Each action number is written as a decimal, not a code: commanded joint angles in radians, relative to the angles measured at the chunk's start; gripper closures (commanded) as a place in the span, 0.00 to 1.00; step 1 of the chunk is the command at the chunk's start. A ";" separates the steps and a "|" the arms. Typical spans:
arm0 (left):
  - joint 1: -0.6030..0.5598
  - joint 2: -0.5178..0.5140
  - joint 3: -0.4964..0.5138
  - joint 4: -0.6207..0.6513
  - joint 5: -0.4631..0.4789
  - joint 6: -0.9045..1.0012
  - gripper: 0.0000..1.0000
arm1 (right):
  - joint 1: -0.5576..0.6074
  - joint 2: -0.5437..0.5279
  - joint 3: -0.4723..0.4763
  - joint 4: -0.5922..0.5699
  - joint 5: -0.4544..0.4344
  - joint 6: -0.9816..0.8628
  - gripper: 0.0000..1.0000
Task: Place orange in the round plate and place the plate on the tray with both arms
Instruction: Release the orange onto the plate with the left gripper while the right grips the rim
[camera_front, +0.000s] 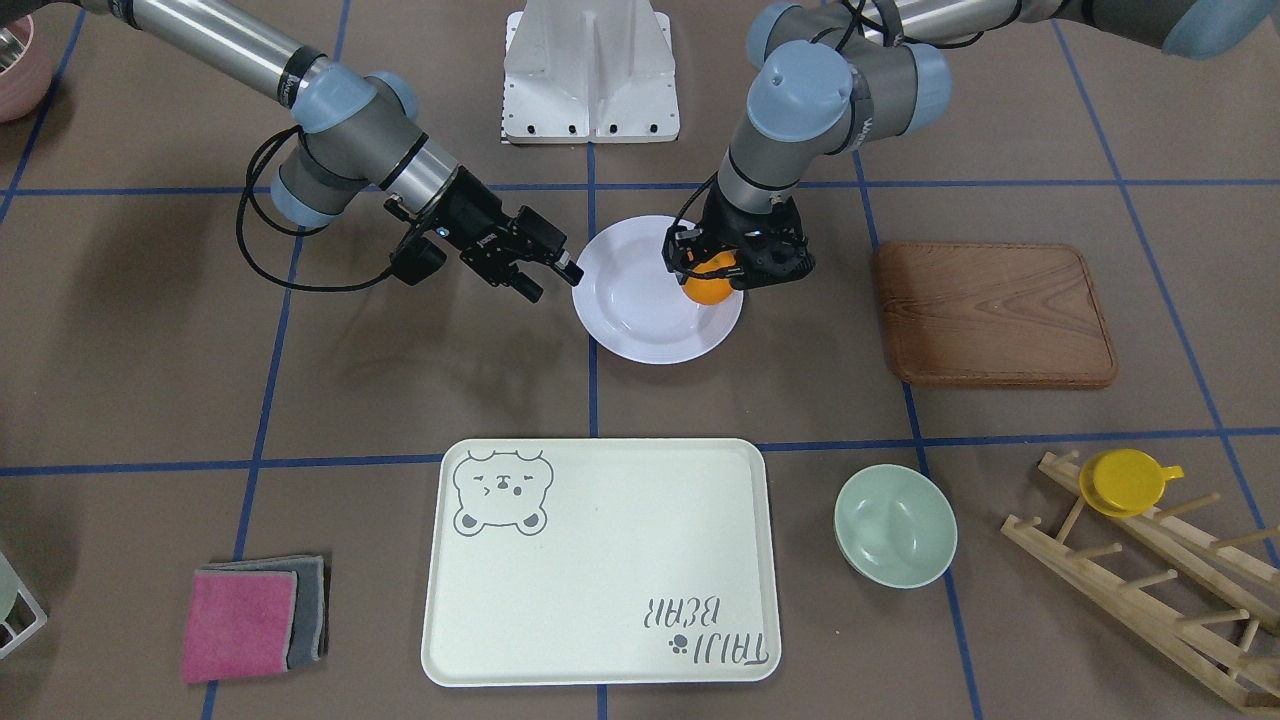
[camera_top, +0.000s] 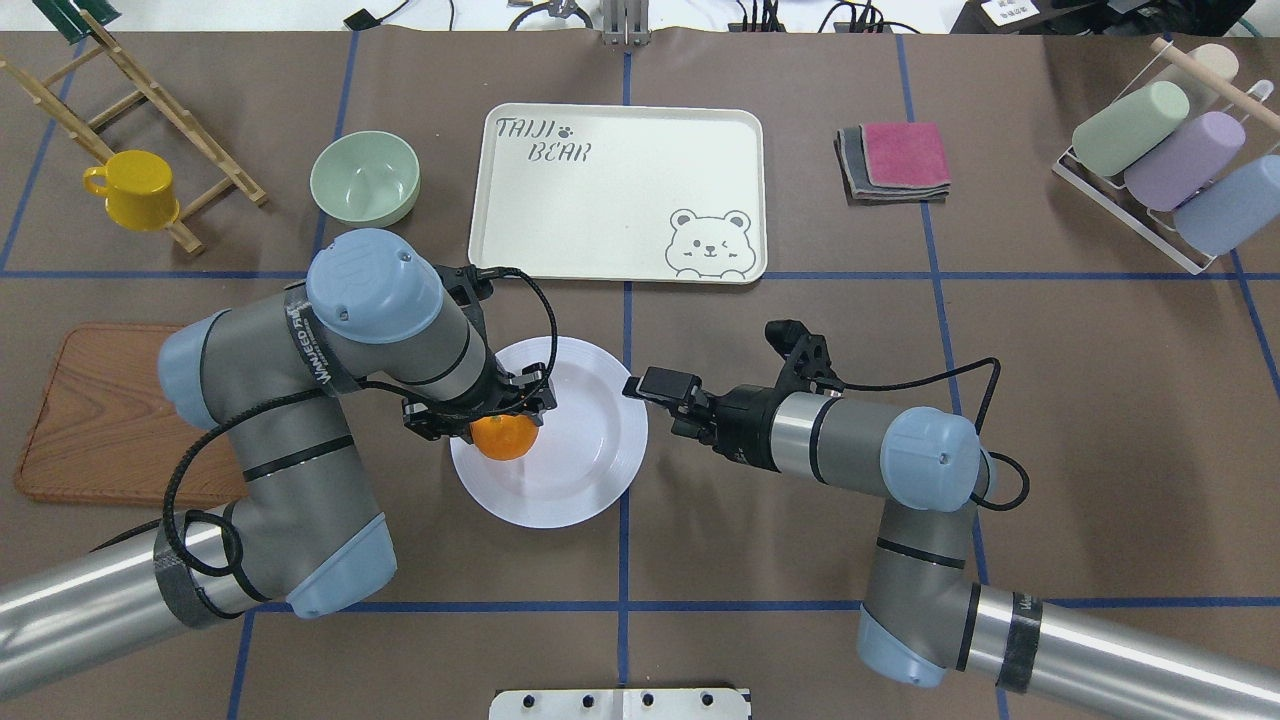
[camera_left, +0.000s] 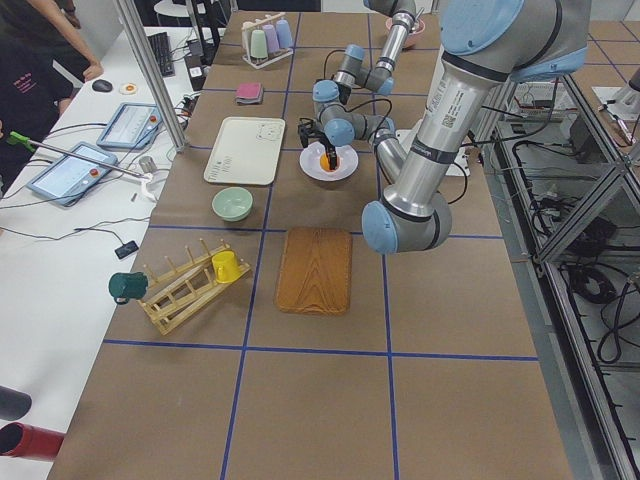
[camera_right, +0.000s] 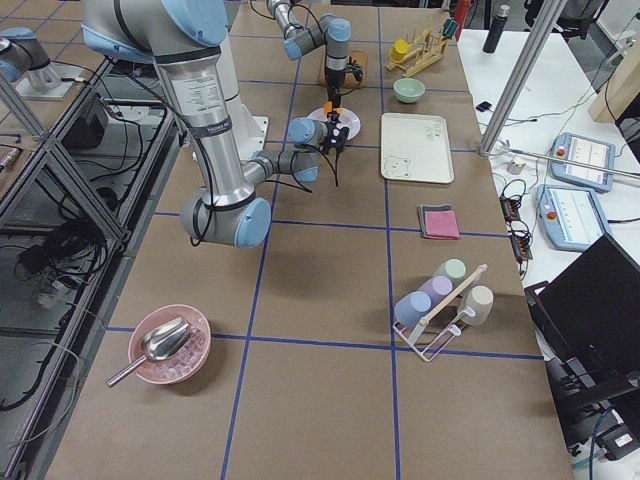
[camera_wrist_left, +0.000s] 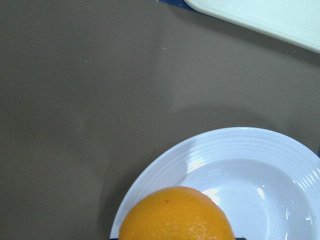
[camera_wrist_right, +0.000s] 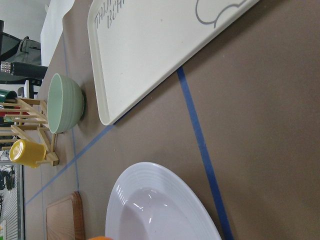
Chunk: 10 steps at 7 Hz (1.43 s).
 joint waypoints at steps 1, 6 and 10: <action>0.005 0.001 0.008 -0.014 0.018 0.003 0.13 | -0.030 0.013 -0.030 0.003 -0.001 0.004 0.00; -0.016 0.006 -0.007 -0.013 0.023 0.012 0.07 | -0.059 0.059 -0.066 0.008 -0.004 0.004 0.24; -0.132 0.088 -0.137 -0.001 -0.028 0.135 0.08 | -0.059 0.077 -0.066 0.009 -0.019 0.004 0.97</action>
